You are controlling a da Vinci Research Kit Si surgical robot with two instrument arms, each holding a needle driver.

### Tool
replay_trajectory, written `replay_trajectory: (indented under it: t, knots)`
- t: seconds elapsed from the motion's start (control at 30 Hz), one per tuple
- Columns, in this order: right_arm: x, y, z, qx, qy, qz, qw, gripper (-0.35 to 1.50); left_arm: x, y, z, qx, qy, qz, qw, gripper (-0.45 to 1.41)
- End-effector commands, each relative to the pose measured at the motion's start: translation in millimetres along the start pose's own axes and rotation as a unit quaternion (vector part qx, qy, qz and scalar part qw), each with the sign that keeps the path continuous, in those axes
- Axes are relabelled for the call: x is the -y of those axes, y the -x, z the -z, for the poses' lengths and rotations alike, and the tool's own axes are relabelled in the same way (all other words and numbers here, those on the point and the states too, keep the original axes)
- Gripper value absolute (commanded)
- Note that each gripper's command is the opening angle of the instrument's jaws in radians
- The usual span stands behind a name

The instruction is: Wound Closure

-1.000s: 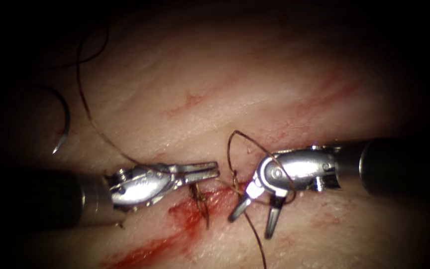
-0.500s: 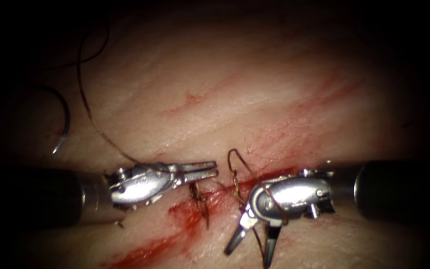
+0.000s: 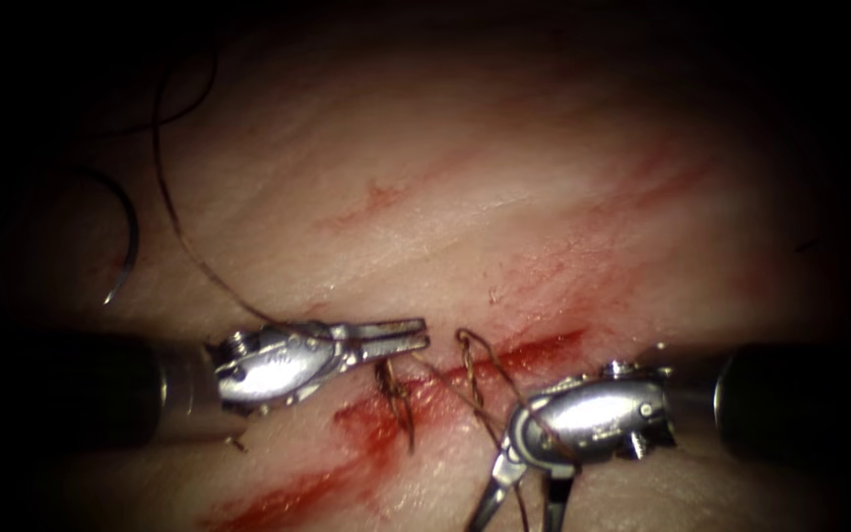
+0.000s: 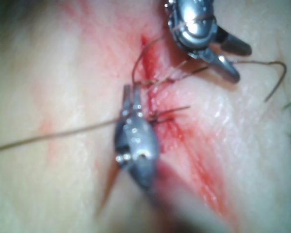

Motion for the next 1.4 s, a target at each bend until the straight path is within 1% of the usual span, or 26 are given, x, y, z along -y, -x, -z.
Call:
replay_trajectory:
  t: [0.03, 0.13, 0.2, 0.23, 0.3, 0.33, 0.43, 0.47, 0.53, 0.63, 0.67, 0.77, 0.8, 0.9, 1.0, 1.07, 1.2, 1.23, 1.27, 1.3, 1.33, 1.37, 1.4]
  knots:
    - [-0.9, 0.7, -0.9, 0.002, 0.003, 0.001, 1.000, 0.83, -0.2, 0.7, -0.6, 0.000, 0.000, 0.002, 1.000, -0.45]
    - [-1.2, 1.1, -1.3, 0.009, 0.008, -0.005, 1.000, 0.81, -0.2, 0.7, -0.6, 0.000, 0.000, 0.002, 1.000, -0.45]
    - [-1.3, 1.4, -1.6, 0.021, 0.008, -0.013, 1.000, 0.79, -0.2, 0.7, -0.6, 0.000, 0.000, 0.002, 1.000, -0.45]
    - [-1.4, 1.5, -1.8, 0.027, 0.004, -0.014, 1.000, 0.76, -0.2, 0.7, -0.6, 0.000, 0.000, 0.002, 1.000, -0.45]
    - [-1.4, 1.8, -2.1, 0.032, -0.006, -0.023, 0.999, 0.62, -0.2, 0.7, -0.6, 0.000, 0.001, 0.002, 1.000, -0.45]
    - [-1.4, 1.9, -2.2, 0.033, -0.009, -0.022, 0.999, 0.52, -0.2, 0.7, -0.5, 0.000, 0.001, 0.002, 1.000, -0.45]
    - [-1.3, 2.1, -2.1, 0.035, -0.014, -0.022, 0.999, 0.07, -0.3, 0.7, -0.3, 0.000, 0.003, 0.001, 1.000, -0.45]
    - [-1.3, 2.2, -1.9, 0.037, -0.013, -0.024, 0.999, -0.35, -0.3, 0.7, -0.2, 0.000, 0.002, 0.001, 1.000, -0.45]
    - [-1.3, 2.2, -1.7, 0.036, -0.012, -0.029, 0.999, -0.35, -0.3, 0.7, -0.2, 0.000, 0.003, 0.001, 1.000, -0.45]
    - [-1.3, 2.3, -1.2, 0.034, 0.012, -0.053, 0.998, -0.35, -0.3, 0.7, -0.1, 0.000, 0.002, 0.001, 1.000, -0.45]
    - [-1.4, 2.3, -1.0, 0.033, 0.021, -0.072, 0.997, -0.35, -0.3, 0.7, 0.0, 0.000, 0.002, 0.001, 1.000, -0.45]
    - [-1.6, 2.3, -0.4, 0.025, 0.041, -0.101, 0.994, -0.35, -0.3, 0.7, 0.0, 0.000, 0.002, 0.001, 1.000, -0.45]
    - [-1.8, 2.1, 0.1, 0.014, 0.055, -0.128, 0.990, -0.35, -0.3, 0.7, 0.0, 0.001, 0.001, 0.001, 1.000, -0.45]
    - [-1.9, 1.7, 0.6, 0.008, 0.068, -0.137, 0.988, -0.35, -0.2, 0.7, 0.0, 0.000, 0.001, 0.001, 1.000, -0.45]
    - [-2.2, 1.3, 2.5, -0.018, 0.101, -0.149, 0.984, -0.35, -0.2, 0.7, 0.0, 0.000, 0.001, 0.001, 1.000, -0.45]
    - [-2.1, 1.3, 4.6, -0.050, 0.134, -0.152, 0.978, -0.35, -0.2, 0.7, 0.1, 0.001, 0.001, 0.004, 1.000, -0.45]
    - [-0.8, 2.4, 9.1, -0.094, 0.210, -0.175, 0.957, -0.35, -0.6, 0.8, 0.7, 0.001, 0.001, 0.004, 1.000, -0.45]
    - [-0.1, 3.1, 11.2, -0.115, 0.233, -0.190, 0.947, -0.35, -0.9, 0.9, 1.1, 0.001, 0.001, 0.004, 1.000, -0.45]
    - [-0.1, 3.1, 11.2, -0.115, 0.233, -0.190, 0.947, -0.35, -0.9, 0.9, 1.1, 0.001, 0.001, 0.004, 1.000, -0.45]
    - [0.5, 3.7, 12.7, -0.134, 0.255, -0.193, 0.938, -0.35, -1.4, 0.9, 1.5, 0.002, 0.001, 0.003, 1.000, -0.45]
    - [0.5, 3.7, 12.7, -0.134, 0.255, -0.193, 0.938, -0.35, -1.4, 0.9, 1.5, 0.002, 0.001, 0.003, 1.000, -0.45]
    - [0.9, 4.4, 14.0, -0.146, 0.274, -0.196, 0.930, -0.35, -2.0, 1.0, 1.9, 0.002, 0.000, 0.003, 1.000, -0.45]
    - [0.9, 4.4, 14.0, -0.146, 0.274, -0.196, 0.930, -0.35, -2.0, 1.0, 1.9, 0.002, 0.000, 0.003, 1.000, -0.45]
